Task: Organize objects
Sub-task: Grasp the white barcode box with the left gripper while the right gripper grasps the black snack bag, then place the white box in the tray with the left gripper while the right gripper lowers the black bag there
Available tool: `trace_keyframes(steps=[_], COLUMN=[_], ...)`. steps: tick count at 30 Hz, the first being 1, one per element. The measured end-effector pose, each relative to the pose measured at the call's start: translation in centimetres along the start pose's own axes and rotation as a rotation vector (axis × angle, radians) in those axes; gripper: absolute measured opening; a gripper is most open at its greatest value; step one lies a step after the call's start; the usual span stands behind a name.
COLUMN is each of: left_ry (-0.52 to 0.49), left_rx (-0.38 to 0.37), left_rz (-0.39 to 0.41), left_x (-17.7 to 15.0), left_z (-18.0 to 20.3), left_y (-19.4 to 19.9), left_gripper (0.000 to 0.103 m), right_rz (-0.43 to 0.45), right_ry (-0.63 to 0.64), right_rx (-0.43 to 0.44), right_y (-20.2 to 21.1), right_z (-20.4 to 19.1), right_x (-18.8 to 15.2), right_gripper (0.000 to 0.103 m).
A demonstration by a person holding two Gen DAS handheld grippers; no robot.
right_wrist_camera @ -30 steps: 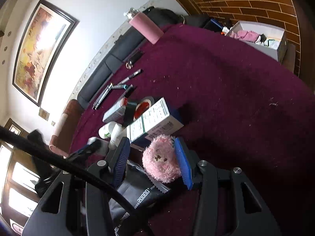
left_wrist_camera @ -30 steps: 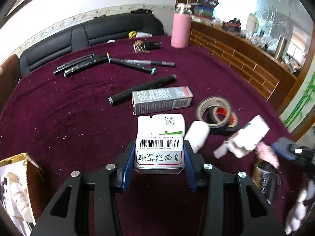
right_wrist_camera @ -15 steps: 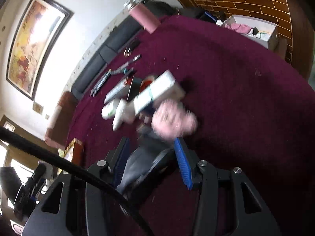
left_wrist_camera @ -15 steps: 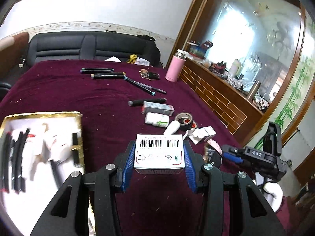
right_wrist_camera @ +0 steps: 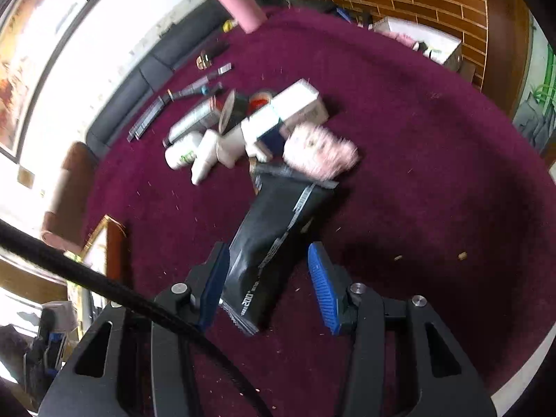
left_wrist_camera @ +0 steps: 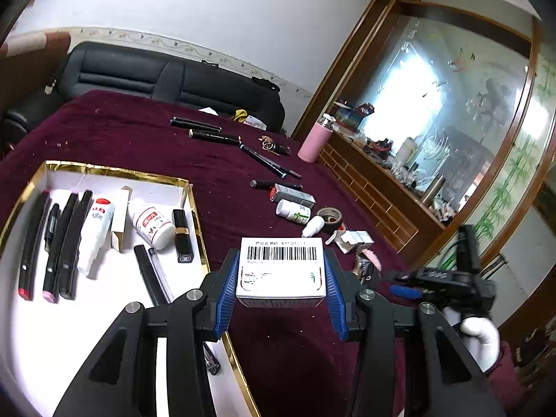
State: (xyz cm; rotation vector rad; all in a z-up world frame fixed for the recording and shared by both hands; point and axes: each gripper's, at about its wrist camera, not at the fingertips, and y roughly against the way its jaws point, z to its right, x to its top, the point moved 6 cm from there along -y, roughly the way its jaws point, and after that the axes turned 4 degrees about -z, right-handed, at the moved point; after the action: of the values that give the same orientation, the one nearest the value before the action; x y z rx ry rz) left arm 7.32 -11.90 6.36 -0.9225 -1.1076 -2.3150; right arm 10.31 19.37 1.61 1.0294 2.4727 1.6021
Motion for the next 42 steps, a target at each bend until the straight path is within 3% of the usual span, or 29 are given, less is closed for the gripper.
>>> trace_keyframes(steps=[5, 7, 9, 17, 22, 26, 33, 42], left_ry=[0.028, 0.041, 0.053, 0.105, 0.116, 0.117, 0.081, 0.032], left_rx=[-0.002, 0.013, 0.030, 0.119, 0.237, 0.335, 0.416, 0.550], left_rz=[0.008, 0.026, 0.041, 0.070, 0.070, 0.007, -0.085, -0.203], left_x=[-0.7, -0.8, -1.0, -1.5, -1.6, -1.9, -1.9, -2.1], left_z=[-1.1, -1.9, -2.6, -5.8, -8.1, -9.8, -11.8, -16.1], left_y=[1.3, 2.4, 3.2, 5.7, 7.3, 6.6, 4.8, 5.1], left_gripper=[0.040, 0.040, 0.040, 0.040, 0.040, 0.040, 0.040, 0.040], right_rz=[-0.023, -0.004, -0.029, -0.075, -0.099, -0.174, -0.312, -0.401], right_ry=[0.041, 0.058, 0.076, 0.102, 0.227, 0.345, 0.524, 0.589], right_rx=[-0.094, -0.082, -0.038, 0.239, 0.369, 0.449, 0.440, 0.324], right_y=[-3.4, -3.9, -4.7, -2.6, -0.6, -1.6, -6.7, -12.0], right_z=[-1.4, -1.8, -2.0, -4.2, -10.3, -16.7, -25.9, -29.3], right_x=[0.6, 1.1, 0.9, -0.7, -1.8, -3.6, -9.0, -13.5], right_gripper=[0.046, 0.044, 0.031, 0.029, 0.029, 0.029, 0.030, 0.030])
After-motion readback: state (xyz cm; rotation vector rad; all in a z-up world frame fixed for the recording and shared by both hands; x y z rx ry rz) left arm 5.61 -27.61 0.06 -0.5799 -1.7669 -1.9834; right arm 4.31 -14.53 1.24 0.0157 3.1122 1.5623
